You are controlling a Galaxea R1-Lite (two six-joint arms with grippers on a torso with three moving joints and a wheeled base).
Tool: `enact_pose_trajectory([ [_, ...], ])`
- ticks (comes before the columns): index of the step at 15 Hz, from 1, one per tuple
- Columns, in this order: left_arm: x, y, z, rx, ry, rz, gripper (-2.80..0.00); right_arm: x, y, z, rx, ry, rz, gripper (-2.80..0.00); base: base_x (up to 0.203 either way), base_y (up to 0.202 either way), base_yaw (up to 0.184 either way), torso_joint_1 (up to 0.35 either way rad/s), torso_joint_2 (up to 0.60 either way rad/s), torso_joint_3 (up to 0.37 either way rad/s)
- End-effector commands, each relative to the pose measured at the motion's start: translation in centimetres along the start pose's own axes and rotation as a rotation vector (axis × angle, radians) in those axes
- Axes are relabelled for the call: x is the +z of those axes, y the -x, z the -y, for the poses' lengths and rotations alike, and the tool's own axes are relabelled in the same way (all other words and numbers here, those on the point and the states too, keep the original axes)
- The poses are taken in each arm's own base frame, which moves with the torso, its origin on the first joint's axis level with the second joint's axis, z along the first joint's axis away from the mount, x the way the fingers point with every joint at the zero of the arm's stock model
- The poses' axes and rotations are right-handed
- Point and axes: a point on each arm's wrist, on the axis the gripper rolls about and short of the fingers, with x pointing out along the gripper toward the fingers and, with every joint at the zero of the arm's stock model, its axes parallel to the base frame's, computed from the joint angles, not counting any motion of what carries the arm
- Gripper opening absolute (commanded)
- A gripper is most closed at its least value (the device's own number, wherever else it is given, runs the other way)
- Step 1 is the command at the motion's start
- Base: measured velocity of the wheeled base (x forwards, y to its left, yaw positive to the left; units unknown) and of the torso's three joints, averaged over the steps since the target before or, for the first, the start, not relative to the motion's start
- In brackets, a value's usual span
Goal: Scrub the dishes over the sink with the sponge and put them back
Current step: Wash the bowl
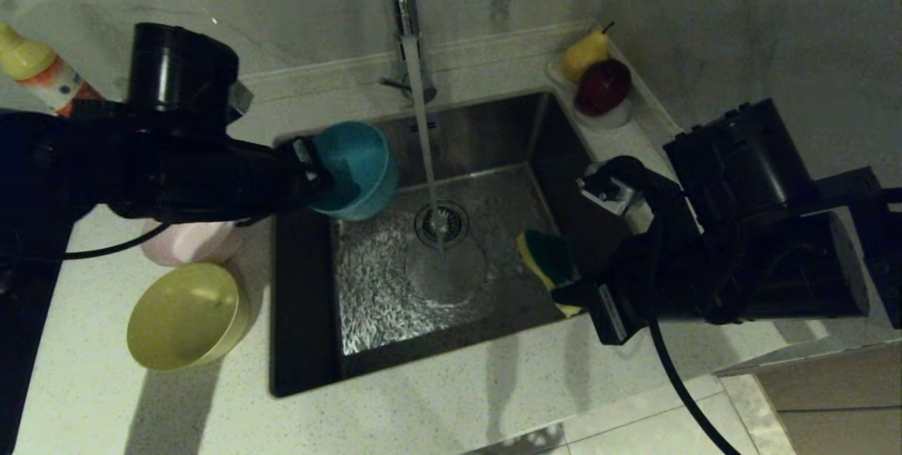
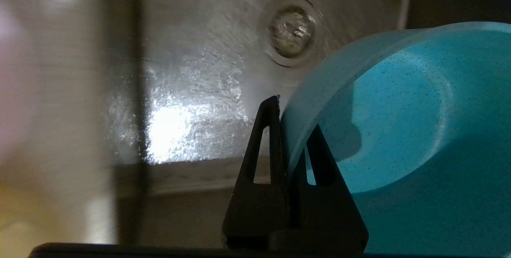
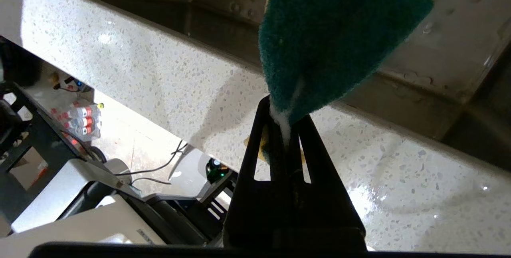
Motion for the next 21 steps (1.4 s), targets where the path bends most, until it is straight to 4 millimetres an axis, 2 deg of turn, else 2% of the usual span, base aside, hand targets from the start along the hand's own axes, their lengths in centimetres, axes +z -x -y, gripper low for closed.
enact_pose_trajectory([
  [1,-1.6,-2.4,1.6,-0.016,-0.016,-0.043,-2.8,-0.3,0.9,0.0,0.002,-0.001,0.01,-2.8,0.0,0.0,0.0,0.0,0.0,0.0],
  [5,-2.7,-4.4,2.6,0.001,-0.036,-0.061,-2.8,-0.4,2.1,-0.1,0.004,0.0,0.029,-2.8,0.0,0.0,0.0,0.0,0.0,0.0],
  [8,-3.0,-5.9,2.7,0.02,-0.039,-0.047,-2.8,-0.5,2.1,-0.1,0.006,0.0,0.028,-2.8,0.0,0.0,0.0,0.0,0.0,0.0],
  [13,-2.4,-7.8,3.4,0.058,-0.046,0.014,-2.8,-0.5,2.0,-0.1,0.007,0.0,0.026,-2.8,0.0,0.0,0.0,0.0,0.0,0.0],
  [21,-3.1,-8.1,4.9,0.044,-0.074,0.019,-2.8,-0.3,2.2,0.0,0.006,0.0,0.037,-2.8,0.0,0.0,0.0,0.0,0.0,0.0],
])
